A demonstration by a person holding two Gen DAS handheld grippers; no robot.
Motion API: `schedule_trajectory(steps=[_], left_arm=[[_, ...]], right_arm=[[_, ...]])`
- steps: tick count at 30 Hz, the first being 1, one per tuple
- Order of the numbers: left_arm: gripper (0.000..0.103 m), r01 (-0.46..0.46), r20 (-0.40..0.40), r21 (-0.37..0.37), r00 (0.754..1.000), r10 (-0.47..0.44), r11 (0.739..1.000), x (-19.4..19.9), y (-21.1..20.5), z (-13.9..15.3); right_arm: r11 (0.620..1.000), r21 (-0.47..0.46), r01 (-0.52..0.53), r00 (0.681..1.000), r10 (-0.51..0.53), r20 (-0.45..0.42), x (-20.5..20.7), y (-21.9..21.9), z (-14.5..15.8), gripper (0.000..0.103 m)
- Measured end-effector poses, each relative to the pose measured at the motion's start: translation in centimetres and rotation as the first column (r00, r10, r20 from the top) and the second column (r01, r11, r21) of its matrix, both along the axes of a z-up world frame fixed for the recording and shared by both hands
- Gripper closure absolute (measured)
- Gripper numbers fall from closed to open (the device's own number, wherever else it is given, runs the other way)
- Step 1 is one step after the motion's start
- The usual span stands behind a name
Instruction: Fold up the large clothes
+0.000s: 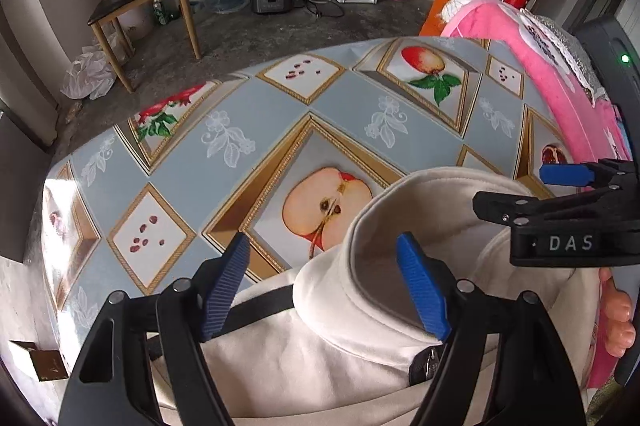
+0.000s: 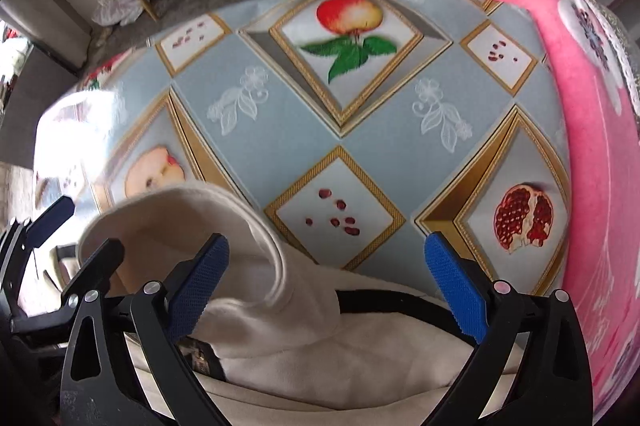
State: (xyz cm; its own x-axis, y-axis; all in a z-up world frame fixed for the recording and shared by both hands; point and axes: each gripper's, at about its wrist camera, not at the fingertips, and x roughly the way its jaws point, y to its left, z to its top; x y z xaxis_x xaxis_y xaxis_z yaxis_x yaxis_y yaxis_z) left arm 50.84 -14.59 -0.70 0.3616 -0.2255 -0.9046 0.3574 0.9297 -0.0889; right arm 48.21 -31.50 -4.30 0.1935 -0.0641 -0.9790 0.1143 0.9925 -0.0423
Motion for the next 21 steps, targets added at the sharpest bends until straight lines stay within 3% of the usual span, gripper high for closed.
schedule_trajectory(steps=[2, 4, 6, 10, 12, 17, 21], left_arm=[[0.045, 0.011, -0.019, 0.010, 1.000, -0.011, 1.000, -0.2, 0.0, -0.5], [0.067, 0.027, -0.019, -0.008, 0.999, -0.028, 1.000, -0.7, 0.1, -0.3], [0.082, 0.046, -0.030, -0.032, 0.998, -0.047, 0.998, -1.5, 0.2, 0.1], [0.090, 0.134, 0.018, -0.064, 0.991, -0.133, 0.989, -4.5, 0.2, 1.8], [0.091, 0.182, 0.049, -0.065, 0.983, -0.179, 0.981, -6.5, 0.2, 2.6], [0.092, 0.295, 0.145, 0.026, 0.944, -0.295, 0.955, -11.4, 0.5, 3.5], [0.091, 0.324, 0.124, 0.059, 0.936, -0.329, 0.944, -13.8, 1.6, 2.5]], right_arm=[[1.000, -0.010, -0.028, 1.000, 0.028, -0.011, -1.0, 0.0, -0.1, 0.014], [0.999, 0.007, -0.040, 0.999, 0.040, -0.003, -2.4, -0.3, 0.5, 0.022], [0.998, 0.042, -0.051, 0.999, 0.051, 0.010, -4.2, -0.7, 1.3, 0.037], [0.993, 0.081, -0.090, 0.995, 0.086, 0.047, -8.2, -1.1, 2.8, 0.069], [0.989, 0.101, -0.108, 0.992, 0.100, 0.074, -10.7, -0.9, 3.2, 0.092], [0.982, 0.085, -0.171, 0.973, 0.155, 0.174, -15.8, 0.5, 4.2, 0.095], [0.982, 0.047, -0.182, 0.964, 0.169, 0.205, -18.1, 1.5, 3.0, 0.096]])
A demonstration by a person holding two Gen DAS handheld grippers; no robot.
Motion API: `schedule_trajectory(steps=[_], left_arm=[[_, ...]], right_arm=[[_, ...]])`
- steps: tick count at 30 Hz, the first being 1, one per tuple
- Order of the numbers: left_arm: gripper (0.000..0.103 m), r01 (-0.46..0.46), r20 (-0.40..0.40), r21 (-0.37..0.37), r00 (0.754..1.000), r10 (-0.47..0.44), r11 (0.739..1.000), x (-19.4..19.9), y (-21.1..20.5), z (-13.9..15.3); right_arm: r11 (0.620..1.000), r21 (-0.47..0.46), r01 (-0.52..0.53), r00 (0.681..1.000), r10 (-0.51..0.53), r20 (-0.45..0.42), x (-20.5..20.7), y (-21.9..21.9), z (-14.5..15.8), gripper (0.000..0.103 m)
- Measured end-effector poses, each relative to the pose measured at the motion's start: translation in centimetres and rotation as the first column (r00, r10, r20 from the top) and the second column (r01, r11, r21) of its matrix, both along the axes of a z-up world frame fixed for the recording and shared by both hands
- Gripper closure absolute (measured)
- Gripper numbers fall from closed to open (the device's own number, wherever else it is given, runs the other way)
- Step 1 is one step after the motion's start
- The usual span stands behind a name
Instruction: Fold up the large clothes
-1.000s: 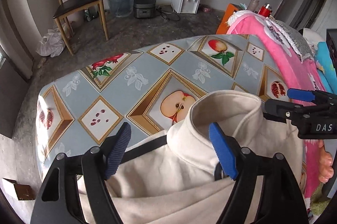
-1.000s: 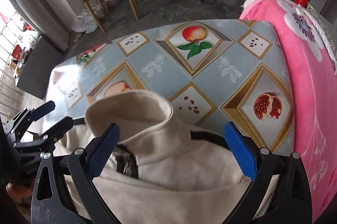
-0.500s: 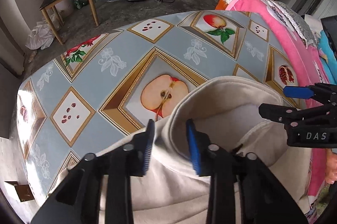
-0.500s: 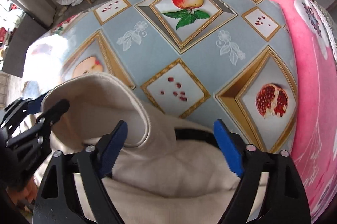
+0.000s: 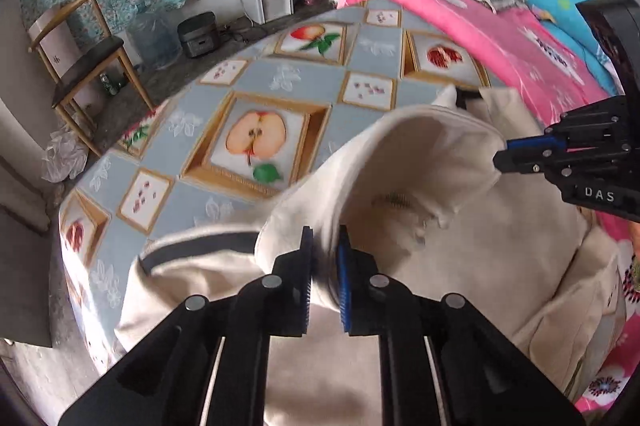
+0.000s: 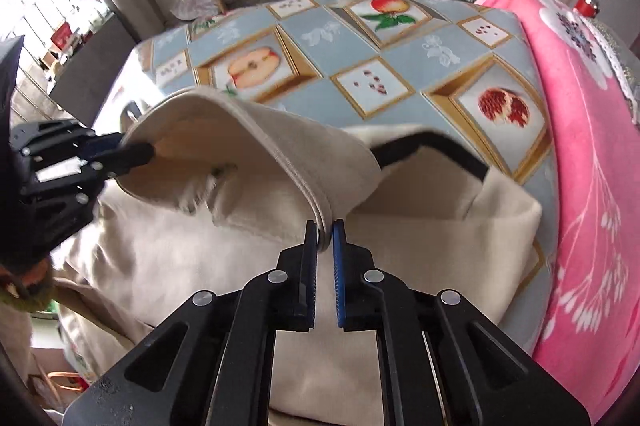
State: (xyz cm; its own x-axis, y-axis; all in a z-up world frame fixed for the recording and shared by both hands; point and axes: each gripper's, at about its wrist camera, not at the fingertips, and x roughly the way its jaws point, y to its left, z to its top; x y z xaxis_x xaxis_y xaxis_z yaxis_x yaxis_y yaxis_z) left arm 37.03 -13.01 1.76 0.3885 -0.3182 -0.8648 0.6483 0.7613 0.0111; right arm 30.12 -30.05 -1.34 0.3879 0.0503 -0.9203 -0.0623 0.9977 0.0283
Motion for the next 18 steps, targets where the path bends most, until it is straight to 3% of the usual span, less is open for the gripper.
schedule_trajectory(steps=[3, 6, 8, 12, 18], left_arm=[[0.075, 0.002, -0.102, -0.109, 0.995, -0.013, 0.994, -1.1, 1.9, 0.0], [0.071, -0.015, -0.111, -0.278, 0.994, -0.016, 0.961, -2.0, 3.9, 2.0], [0.069, -0.038, -0.098, -0.336, 0.995, 0.005, 0.941, -1.8, 4.3, 3.2], [0.068, -0.096, -0.057, -0.272, 0.995, 0.083, 0.958, 0.1, 2.3, 3.6], [0.068, -0.167, -0.015, -0.264, 0.985, 0.169, 0.950, 3.8, 1.1, 3.2]], right_arm=[[0.999, -0.045, -0.023, 1.000, 0.023, 0.018, -1.2, 0.7, -1.8, 0.096], [0.995, -0.087, -0.041, 0.999, 0.043, 0.029, -2.2, 1.0, -2.7, 0.096], [0.994, -0.093, -0.049, 0.998, 0.052, 0.032, -2.7, 1.0, -3.1, 0.096], [0.991, -0.113, -0.067, 0.997, 0.071, 0.035, -3.5, 1.5, -3.7, 0.096], [0.992, -0.110, -0.067, 0.997, 0.071, 0.029, -3.4, 1.6, -4.5, 0.096]])
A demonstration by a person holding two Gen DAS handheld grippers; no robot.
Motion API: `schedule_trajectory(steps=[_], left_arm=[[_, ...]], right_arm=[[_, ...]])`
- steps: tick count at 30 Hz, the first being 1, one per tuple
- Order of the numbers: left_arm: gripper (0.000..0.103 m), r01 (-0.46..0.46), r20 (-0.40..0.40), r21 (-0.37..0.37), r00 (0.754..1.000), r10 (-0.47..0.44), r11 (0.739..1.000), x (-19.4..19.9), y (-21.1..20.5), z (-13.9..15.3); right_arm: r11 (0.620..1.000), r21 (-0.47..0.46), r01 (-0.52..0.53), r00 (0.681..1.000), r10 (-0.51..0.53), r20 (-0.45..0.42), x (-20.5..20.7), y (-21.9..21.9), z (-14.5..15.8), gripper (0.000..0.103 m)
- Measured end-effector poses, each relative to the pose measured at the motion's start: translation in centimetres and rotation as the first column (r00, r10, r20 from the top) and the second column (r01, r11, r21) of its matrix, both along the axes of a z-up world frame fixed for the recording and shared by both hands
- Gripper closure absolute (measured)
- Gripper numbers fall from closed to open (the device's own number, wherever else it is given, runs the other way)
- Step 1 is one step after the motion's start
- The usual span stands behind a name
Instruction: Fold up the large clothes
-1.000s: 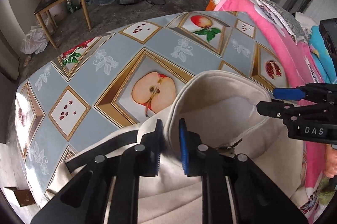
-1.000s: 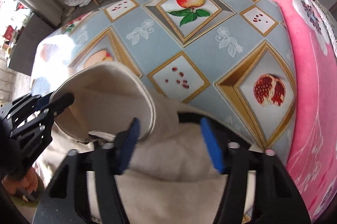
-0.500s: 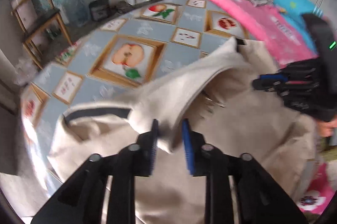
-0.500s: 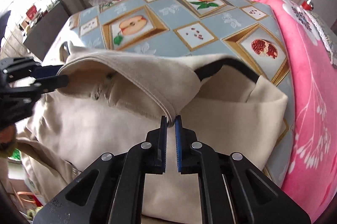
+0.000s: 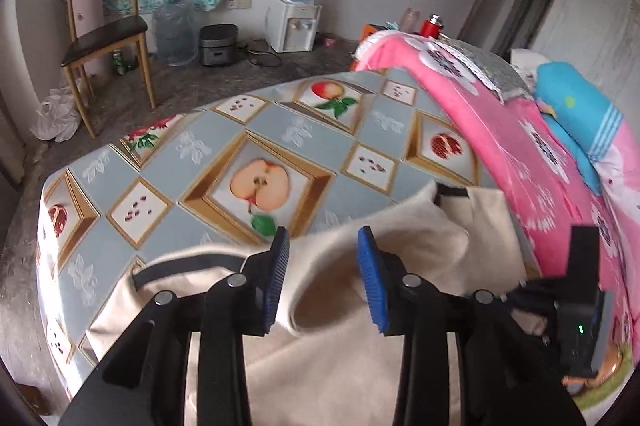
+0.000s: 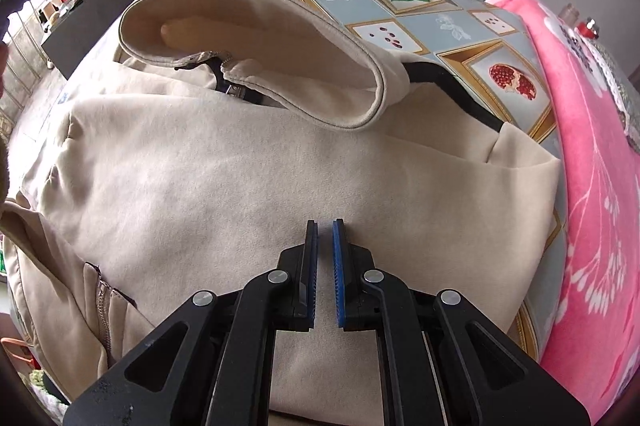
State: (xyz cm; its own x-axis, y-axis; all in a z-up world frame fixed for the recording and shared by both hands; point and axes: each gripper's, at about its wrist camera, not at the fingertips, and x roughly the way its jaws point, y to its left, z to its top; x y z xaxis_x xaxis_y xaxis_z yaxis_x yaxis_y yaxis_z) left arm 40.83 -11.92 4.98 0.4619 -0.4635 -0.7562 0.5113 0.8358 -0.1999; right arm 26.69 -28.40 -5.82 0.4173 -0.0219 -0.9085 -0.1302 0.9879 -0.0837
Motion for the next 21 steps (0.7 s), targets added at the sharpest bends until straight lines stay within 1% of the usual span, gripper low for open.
schedule_trajectory(steps=[2, 5, 8, 11, 13, 14, 16, 19, 21], left_arm=[[0.068, -0.006, -0.016, 0.011, 1.000, 0.006, 1.000, 1.2, -0.5, -0.5], [0.068, 0.001, -0.073, 0.053, 0.997, 0.003, 0.999, 2.3, -1.2, -2.1], [0.068, 0.050, -0.114, 0.087, 0.993, -0.040, 0.995, 1.9, -1.9, -3.7], [0.068, 0.116, -0.134, 0.112, 0.986, -0.100, 0.987, 0.5, -2.3, -4.9], [0.068, 0.151, -0.127, 0.138, 0.983, -0.134, 0.979, -0.6, -2.4, -5.3], [0.068, 0.163, -0.128, 0.150, 0.981, -0.144, 0.975, -1.0, -2.4, -5.6], [0.068, 0.171, -0.132, 0.164, 0.980, -0.151, 0.971, -1.6, -2.4, -6.0], [0.068, 0.165, -0.131, 0.168, 0.981, -0.144, 0.972, -2.0, -2.3, -6.2], [0.068, 0.153, -0.132, 0.161, 0.982, -0.132, 0.975, -2.0, -2.2, -6.2]], right_arm=[[1.000, 0.023, 0.004, 1.000, -0.004, 0.002, 0.0, -0.4, 0.0, 0.096], [0.999, 0.043, 0.006, 1.000, -0.006, 0.006, -0.3, -0.8, 0.2, 0.096], [0.998, 0.058, 0.011, 1.000, -0.012, 0.013, -1.0, -1.5, 0.7, 0.096], [0.996, 0.086, 0.013, 0.999, -0.017, 0.047, -2.2, -2.6, 2.5, 0.095], [0.990, 0.139, 0.028, 0.995, -0.041, 0.086, -2.8, -4.0, 4.6, 0.094], [0.983, 0.178, 0.040, 0.992, -0.059, 0.107, -2.9, -4.9, 5.8, 0.091], [0.960, 0.271, 0.064, 0.984, -0.106, 0.143, -2.5, -6.7, 8.1, 0.091], [0.912, 0.399, 0.090, 0.971, -0.169, 0.167, -0.2, -8.3, 10.4, 0.090], [0.890, 0.450, 0.070, 0.972, -0.163, 0.171, 2.0, -7.9, 10.9, 0.090]])
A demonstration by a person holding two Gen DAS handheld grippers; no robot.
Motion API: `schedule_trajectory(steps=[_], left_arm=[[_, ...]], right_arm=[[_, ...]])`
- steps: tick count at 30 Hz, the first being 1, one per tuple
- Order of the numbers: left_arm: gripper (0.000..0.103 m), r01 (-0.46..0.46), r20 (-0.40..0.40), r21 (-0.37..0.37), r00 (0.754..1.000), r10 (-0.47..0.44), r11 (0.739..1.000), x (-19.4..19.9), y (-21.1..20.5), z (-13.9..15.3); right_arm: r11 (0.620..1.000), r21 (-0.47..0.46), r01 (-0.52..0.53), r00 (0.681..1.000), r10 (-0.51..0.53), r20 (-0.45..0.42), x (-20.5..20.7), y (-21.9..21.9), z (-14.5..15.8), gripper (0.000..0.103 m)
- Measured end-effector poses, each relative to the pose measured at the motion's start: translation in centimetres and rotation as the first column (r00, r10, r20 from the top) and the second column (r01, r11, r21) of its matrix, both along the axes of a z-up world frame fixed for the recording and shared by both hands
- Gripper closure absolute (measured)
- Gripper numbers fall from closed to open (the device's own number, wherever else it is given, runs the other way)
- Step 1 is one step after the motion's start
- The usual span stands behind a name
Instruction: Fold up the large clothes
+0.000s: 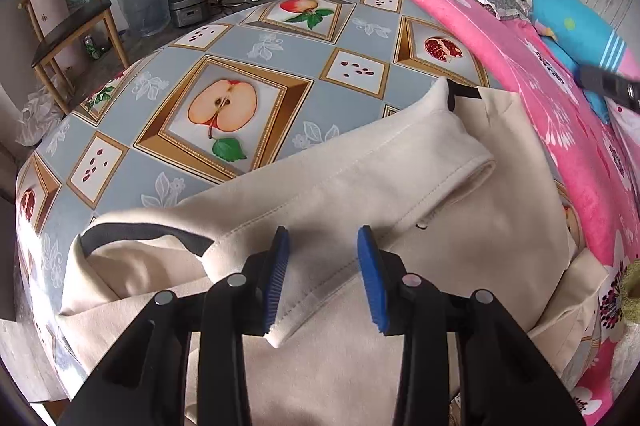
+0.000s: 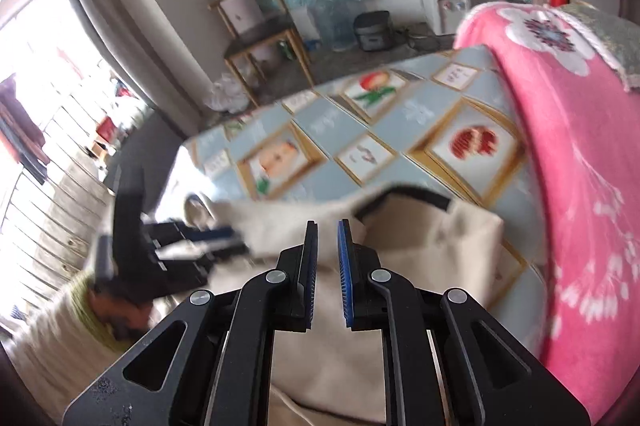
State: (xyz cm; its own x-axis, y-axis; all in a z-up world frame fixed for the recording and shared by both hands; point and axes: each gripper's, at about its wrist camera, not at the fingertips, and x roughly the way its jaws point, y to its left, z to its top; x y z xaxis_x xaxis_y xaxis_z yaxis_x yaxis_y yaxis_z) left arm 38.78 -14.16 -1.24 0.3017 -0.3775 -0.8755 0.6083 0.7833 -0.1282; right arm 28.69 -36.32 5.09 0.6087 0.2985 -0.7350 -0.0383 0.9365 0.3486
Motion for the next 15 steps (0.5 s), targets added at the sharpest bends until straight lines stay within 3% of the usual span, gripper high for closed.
schedule_trajectory(steps=[2, 6, 9, 13, 15], left_arm=[[0.068, -0.009, -0.003, -0.003, 1.000, 0.009, 1.000, -0.1, 0.0, -0.1], [0.068, -0.018, -0.007, -0.009, 1.000, 0.018, 1.000, -0.2, 0.4, 0.3], [0.068, -0.043, -0.014, -0.054, 0.999, 0.042, 0.998, -0.3, 1.7, 1.7], [0.056, -0.129, -0.119, -0.151, 0.987, 0.112, 0.980, 0.7, 4.8, 2.6], [0.052, -0.190, -0.209, -0.140, 0.965, 0.158, 0.972, 1.7, 5.8, 1.9]], right_arm=[[0.999, 0.035, -0.033, 0.999, 0.034, -0.024, 2.4, 1.5, -0.7, 0.090], [0.995, 0.015, -0.103, 0.987, 0.104, -0.122, 5.7, 5.4, -4.3, 0.090], [0.990, 0.007, -0.142, 0.966, 0.141, -0.215, 5.8, 7.0, -7.8, 0.090], [0.986, 0.005, -0.169, 0.943, 0.163, -0.289, 3.7, 7.0, -10.6, 0.090], [0.985, 0.053, -0.163, 0.934, 0.171, -0.312, 2.8, 6.1, -10.9, 0.073]])
